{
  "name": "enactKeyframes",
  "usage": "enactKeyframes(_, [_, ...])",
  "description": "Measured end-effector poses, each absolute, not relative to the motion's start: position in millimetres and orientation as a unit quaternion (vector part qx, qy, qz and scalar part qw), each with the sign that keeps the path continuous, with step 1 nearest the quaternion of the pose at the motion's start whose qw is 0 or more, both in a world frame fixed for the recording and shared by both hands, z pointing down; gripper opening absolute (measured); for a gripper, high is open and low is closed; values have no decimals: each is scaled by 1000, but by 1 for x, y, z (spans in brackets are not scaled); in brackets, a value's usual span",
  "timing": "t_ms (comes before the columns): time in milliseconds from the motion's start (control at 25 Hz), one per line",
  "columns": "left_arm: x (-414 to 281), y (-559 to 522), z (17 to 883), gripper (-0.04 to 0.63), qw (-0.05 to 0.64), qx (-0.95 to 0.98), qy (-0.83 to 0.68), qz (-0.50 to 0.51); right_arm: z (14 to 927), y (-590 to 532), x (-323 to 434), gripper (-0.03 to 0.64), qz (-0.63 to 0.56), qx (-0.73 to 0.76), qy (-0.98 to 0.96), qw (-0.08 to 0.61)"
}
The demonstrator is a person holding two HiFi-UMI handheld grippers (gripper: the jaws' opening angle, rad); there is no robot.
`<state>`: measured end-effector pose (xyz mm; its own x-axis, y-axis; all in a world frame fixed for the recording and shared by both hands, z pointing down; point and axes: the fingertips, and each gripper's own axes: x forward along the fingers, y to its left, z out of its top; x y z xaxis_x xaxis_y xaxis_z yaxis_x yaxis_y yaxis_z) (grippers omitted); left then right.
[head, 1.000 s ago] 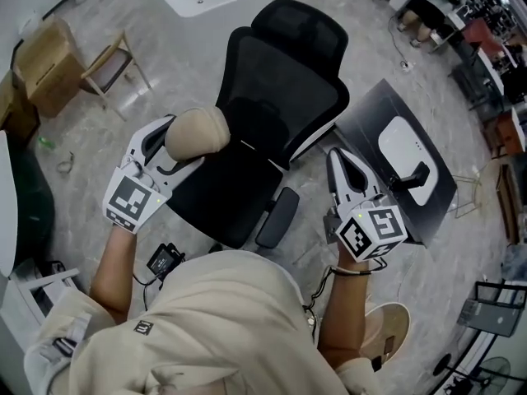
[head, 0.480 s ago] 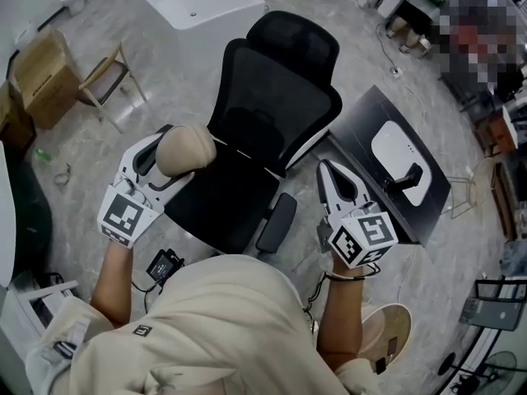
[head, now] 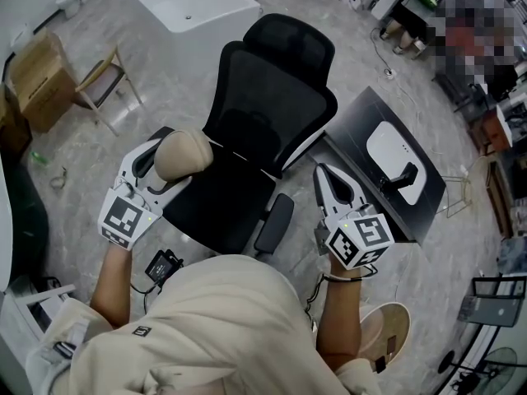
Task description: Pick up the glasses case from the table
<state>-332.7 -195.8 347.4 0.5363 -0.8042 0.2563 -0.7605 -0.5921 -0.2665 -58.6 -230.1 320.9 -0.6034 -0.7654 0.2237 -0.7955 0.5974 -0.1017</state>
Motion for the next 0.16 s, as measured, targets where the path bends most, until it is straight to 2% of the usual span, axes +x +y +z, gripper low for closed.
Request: enactKeyframes(160, [-336,-194,349,367,67,-875,445,-178,320,-227,-60,23,96,440,-889,80])
